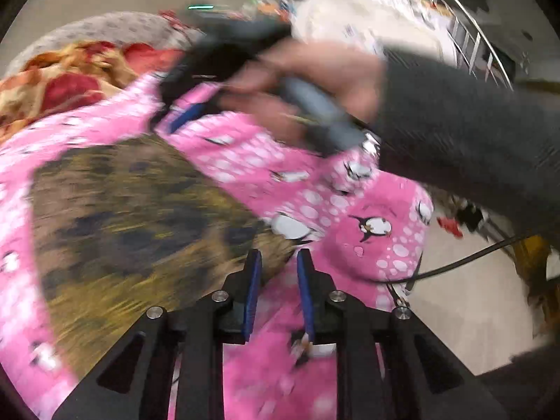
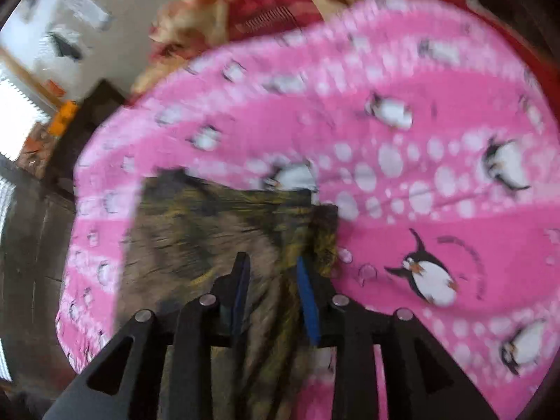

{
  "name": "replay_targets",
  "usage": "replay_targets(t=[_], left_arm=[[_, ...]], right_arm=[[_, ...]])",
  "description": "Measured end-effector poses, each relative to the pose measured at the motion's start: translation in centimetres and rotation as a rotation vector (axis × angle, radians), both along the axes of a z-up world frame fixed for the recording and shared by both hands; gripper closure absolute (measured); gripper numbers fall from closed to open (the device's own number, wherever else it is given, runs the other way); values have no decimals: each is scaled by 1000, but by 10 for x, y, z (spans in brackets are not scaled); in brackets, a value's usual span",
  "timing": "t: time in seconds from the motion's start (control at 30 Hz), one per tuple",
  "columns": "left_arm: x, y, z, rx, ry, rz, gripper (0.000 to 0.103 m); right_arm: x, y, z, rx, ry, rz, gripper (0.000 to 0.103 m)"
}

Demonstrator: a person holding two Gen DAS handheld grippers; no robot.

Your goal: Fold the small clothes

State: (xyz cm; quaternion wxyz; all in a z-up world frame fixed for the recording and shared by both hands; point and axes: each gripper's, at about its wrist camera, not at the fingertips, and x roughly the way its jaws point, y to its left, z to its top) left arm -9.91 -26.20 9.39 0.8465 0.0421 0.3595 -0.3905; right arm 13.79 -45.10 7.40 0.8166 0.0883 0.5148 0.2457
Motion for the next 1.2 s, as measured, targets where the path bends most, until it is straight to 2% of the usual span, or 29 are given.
replay_targets(t=[0.07,0.13,0.17,0.2,0.23,0.27,0.3,0.33,0.37,0.4,0.43,0.5,0.57,0.63,0.7,0.77,0.83,0.87,0.97,1.07,1.1,1.2], left_arm=[[-7,46,14,-1,-42,112,100],[-4,82,14,13,-60,241,100],[2,96,8,16,-34,302,100],[13,111,-5,33,26,376,103],[20,116,-16,30,75,394,103],[27,116,-36,33,158,382,103],[30,111,-49,50,205,365,103],[26,104,-57,63,189,347,103],[21,99,-55,90,142,345,103],[18,94,-51,116,128,341,103],[18,95,-47,104,131,340,103],[22,99,-35,73,131,341,103],[34,108,-10,25,53,381,103],[54,109,5,-5,23,411,103],[83,106,5,-28,52,436,103],[116,100,-14,22,128,488,103],[141,101,-52,74,296,500,103],[137,105,-51,47,277,503,103],[139,108,-32,21,272,493,103],[164,113,-2,-45,185,528,103],[175,114,1,-45,172,540,98],[217,105,-3,-40,175,587,96]], right_arm=[[-37,9,25,1,-108,116,72],[-92,27,41,-3,-226,286,71],[-116,39,41,-23,-259,366,71],[-133,45,35,-52,-274,421,71],[-152,55,24,-108,-283,481,71],[-165,64,11,-172,-279,523,71],[-175,70,-14,-277,-255,550,71],[-180,68,-37,-367,-238,545,71],[-186,60,-45,-348,-286,532,71],[-188,52,-43,-298,-292,497,71],[-185,48,-39,-262,-260,461,71],[-184,49,-28,-263,-236,461,72],[-182,54,-11,-279,-280,457,72],[-172,61,5,-262,-317,430,72],[-150,74,15,-288,-340,344,72],[-123,80,7,-315,-323,268,72],[-103,81,-15,-363,-261,242,72],[-93,74,-34,-358,-190,243,72],[-87,64,-27,-268,-136,199,73],[-80,70,1,-238,-191,187,73],[-73,73,9,-226,-205,156,72],[-41,78,14,-178,-194,-30,63]])
